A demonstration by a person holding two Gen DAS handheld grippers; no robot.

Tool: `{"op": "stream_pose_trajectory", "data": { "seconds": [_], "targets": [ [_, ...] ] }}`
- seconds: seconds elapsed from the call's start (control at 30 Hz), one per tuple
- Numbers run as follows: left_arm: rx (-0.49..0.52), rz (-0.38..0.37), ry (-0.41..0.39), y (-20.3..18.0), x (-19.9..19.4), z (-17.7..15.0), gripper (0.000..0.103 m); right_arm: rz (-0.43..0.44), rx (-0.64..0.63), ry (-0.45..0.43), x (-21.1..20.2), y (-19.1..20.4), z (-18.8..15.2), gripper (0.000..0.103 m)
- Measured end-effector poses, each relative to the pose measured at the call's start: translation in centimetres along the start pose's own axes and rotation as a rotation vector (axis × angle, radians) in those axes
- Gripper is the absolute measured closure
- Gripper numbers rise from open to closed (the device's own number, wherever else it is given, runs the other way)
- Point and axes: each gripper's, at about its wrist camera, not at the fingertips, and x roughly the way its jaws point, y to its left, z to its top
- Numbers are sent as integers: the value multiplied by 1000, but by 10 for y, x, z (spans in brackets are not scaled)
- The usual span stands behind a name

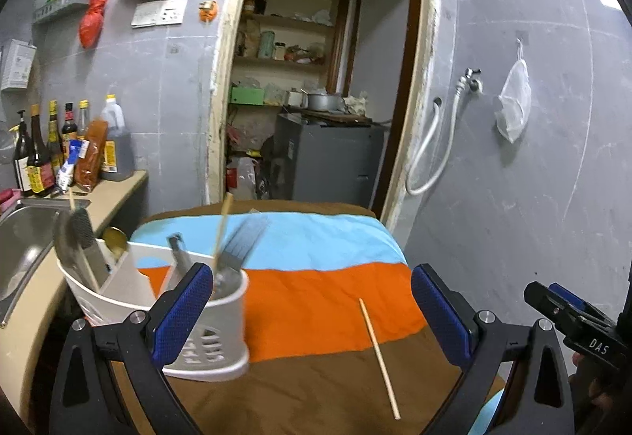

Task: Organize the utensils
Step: 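Move both tools back over the last two chopsticks on the cloth, then close the left tool on one chopstick while the right tool closes on the other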

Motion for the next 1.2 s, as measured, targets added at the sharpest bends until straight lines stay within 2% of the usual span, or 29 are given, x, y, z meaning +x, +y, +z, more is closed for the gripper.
{"op": "stream_pose_trajectory", "data": {
  "seconds": [0.17, 0.33, 0.6, 0.67, 0.73, 0.8, 0.87, 0.97, 1.1, 1.2],
  "targets": [
    [9, -8, 30, -14, 8, -12, 2, -19, 58, 97, 10, -25, -15, 9],
    [19, -19, 77, -23, 22, -23, 2, 1, 118, 184, 21, -42, -38, 9],
    [42, -75, 223, -30, 59, -44, 2, 39, 196, 333, 44, -49, -79, 13],
    [52, -89, 255, -32, 68, -49, 2, 54, 210, 369, 51, -49, -88, 26],
    [63, -113, 293, -35, 77, -53, 3, 65, 219, 397, 56, -48, -96, 33],
    [70, -134, 326, -37, 86, -56, 13, 81, 232, 426, 62, -46, -103, 43],
    [80, -156, 381, -40, 101, -61, 19, 94, 237, 453, 68, -44, -109, 56],
    [68, -185, 445, -40, 121, -65, 33, 107, 244, 490, 77, -40, -115, 67],
    [32, -218, 516, -41, 145, -70, 49, 107, 255, 525, 88, -34, -120, 70],
    [15, -229, 549, -41, 158, -73, 54, 104, 262, 538, 96, -33, -122, 79]
  ]
}}
